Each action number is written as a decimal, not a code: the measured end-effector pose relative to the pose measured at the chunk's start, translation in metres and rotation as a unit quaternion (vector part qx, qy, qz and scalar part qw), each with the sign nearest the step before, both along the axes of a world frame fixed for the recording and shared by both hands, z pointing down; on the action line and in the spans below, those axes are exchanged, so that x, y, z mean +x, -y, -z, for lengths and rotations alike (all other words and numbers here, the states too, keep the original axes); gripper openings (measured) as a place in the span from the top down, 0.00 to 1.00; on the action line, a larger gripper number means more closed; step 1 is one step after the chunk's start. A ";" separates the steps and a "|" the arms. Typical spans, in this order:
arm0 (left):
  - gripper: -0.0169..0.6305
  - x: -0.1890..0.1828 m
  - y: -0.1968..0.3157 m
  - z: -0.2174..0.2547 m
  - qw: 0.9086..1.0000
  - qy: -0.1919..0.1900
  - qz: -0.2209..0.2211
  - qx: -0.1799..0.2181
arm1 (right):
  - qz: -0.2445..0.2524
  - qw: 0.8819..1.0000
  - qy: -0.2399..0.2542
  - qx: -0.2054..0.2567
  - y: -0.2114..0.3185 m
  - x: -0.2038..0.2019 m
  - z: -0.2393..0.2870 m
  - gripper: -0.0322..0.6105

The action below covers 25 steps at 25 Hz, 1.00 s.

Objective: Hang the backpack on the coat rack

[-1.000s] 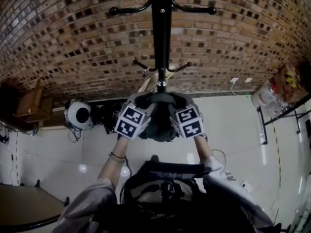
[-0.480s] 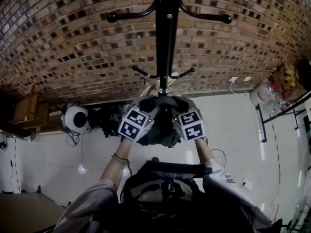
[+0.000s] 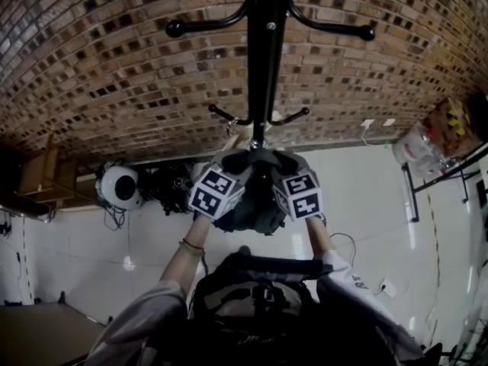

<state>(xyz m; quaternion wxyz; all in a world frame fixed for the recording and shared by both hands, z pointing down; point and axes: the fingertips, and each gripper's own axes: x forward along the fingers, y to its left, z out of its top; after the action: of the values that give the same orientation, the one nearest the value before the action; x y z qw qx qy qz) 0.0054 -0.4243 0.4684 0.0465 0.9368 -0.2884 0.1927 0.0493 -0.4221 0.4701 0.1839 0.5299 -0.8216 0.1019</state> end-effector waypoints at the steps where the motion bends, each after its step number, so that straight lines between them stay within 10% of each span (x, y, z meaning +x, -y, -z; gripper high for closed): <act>1: 0.79 0.000 0.000 0.000 1.000 -0.001 -0.001 -0.001 | 0.001 1.000 0.000 0.000 0.000 0.000 -0.001 0.82; 25: 0.81 -0.043 -0.048 0.024 0.994 -0.066 0.086 0.013 | -0.017 0.998 0.050 0.017 -0.076 0.022 0.012 0.71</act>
<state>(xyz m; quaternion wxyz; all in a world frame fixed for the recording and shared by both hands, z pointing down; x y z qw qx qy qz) -0.0379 -0.3767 0.4440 0.0700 0.9197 -0.3666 0.1217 0.0711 -0.3465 0.4581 0.1312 0.5411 -0.8223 0.1172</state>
